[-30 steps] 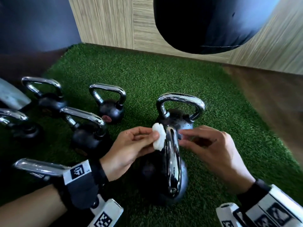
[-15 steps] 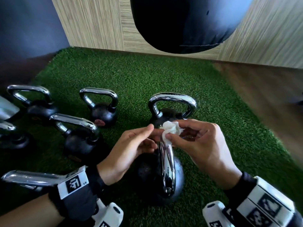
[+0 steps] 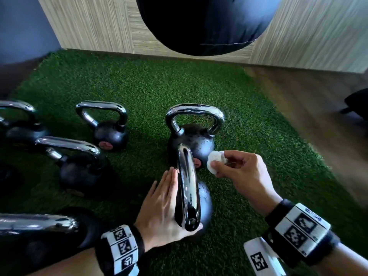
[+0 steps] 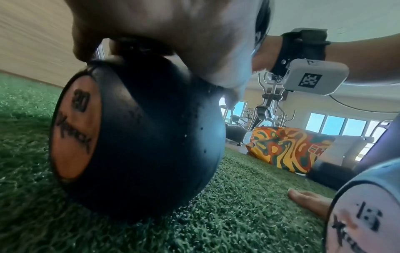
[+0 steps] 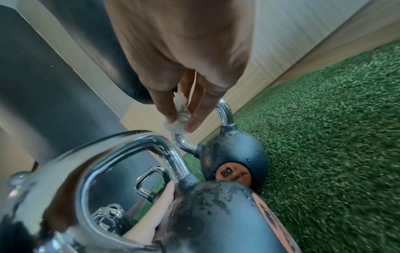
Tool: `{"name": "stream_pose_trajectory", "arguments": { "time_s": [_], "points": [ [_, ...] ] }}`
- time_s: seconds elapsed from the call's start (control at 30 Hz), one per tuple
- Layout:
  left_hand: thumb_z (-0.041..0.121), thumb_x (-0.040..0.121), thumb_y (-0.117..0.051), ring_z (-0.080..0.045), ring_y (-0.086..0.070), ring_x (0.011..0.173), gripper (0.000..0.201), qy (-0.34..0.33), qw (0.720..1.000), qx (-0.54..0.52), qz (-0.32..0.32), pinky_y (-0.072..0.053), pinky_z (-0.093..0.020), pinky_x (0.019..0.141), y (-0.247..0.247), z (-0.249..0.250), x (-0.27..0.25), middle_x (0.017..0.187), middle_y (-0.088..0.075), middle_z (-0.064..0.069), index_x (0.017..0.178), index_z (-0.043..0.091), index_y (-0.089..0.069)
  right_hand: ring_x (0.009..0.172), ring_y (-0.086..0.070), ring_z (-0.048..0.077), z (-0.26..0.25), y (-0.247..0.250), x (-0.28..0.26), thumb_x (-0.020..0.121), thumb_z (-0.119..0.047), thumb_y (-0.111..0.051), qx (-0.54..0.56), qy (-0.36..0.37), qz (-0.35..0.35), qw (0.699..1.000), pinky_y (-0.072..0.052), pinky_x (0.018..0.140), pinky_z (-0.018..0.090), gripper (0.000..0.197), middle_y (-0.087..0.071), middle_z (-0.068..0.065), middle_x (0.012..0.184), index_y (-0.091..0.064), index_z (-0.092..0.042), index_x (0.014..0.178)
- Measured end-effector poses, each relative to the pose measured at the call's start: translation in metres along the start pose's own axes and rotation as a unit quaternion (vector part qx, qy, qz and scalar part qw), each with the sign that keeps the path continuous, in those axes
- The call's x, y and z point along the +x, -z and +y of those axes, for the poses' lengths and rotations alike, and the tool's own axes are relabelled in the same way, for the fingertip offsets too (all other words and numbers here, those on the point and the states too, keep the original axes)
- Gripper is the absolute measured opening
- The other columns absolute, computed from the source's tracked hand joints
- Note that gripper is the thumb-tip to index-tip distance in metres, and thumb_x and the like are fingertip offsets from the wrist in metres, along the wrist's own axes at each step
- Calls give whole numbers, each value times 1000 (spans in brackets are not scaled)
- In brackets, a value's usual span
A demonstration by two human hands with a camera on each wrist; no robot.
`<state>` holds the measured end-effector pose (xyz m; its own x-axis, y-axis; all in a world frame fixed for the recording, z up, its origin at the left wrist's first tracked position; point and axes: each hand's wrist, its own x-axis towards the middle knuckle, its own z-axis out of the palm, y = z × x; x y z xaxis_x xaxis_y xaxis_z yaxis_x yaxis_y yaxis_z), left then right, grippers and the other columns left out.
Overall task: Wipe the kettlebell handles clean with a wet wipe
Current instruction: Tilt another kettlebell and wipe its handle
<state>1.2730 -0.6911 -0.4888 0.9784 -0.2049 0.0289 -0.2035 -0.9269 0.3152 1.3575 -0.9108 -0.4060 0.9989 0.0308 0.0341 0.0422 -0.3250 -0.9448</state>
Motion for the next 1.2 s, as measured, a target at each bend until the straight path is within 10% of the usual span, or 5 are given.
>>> {"name": "stream_pose_trajectory", "arguments": {
  "time_s": [0.27, 0.4, 0.7, 0.93, 1.2],
  "points": [
    [68, 68, -64, -20, -26, 154, 102, -39, 999, -17, -10, -33, -38, 121, 2, -10, 17, 163, -33, -5, 151, 12, -44, 68, -67, 28, 26, -16, 7, 79, -12, -86, 4, -43, -28, 999, -58, 74, 46, 8, -76, 18, 81, -79, -9, 83],
    [60, 55, -80, -14, -56, 115, 73, -142, 989, -29, 34, -40, -14, 101, 35, -13, 25, 114, -69, -4, 110, 13, -69, 78, -78, 27, 35, -33, 16, 77, -15, -88, 0, -95, -46, 994, -64, 80, 46, 14, -80, 4, 79, -80, -25, 70],
    [58, 45, -91, 9, -46, 93, 77, -183, 979, -88, -1, -25, 7, 90, 60, -19, 30, 96, -45, 30, 105, 34, -51, 52, -67, 5, 34, -65, 40, 78, -2, -84, 27, -147, -87, 985, -58, 53, 16, 24, -73, 10, 84, -71, 3, 98],
    [48, 56, -92, 37, -41, 83, 63, -130, 983, -100, -77, -33, -1, 74, 74, -21, 45, 101, -36, 63, 96, 55, -44, 101, -65, 35, 27, -73, 68, 80, 2, -76, 60, -89, -7, 994, -60, 72, 19, 50, -59, 29, 122, -54, 13, 124],
    [59, 60, -87, 8, -55, 92, 56, -141, 979, -98, -109, -38, -4, 82, 76, -25, 61, 88, -46, 42, 100, 46, -49, 100, -65, 37, 38, -70, 84, 78, 7, -79, -35, 22, 5, 999, -61, 78, 31, 42, -61, 29, 122, -63, 15, 116]
  ]
}}
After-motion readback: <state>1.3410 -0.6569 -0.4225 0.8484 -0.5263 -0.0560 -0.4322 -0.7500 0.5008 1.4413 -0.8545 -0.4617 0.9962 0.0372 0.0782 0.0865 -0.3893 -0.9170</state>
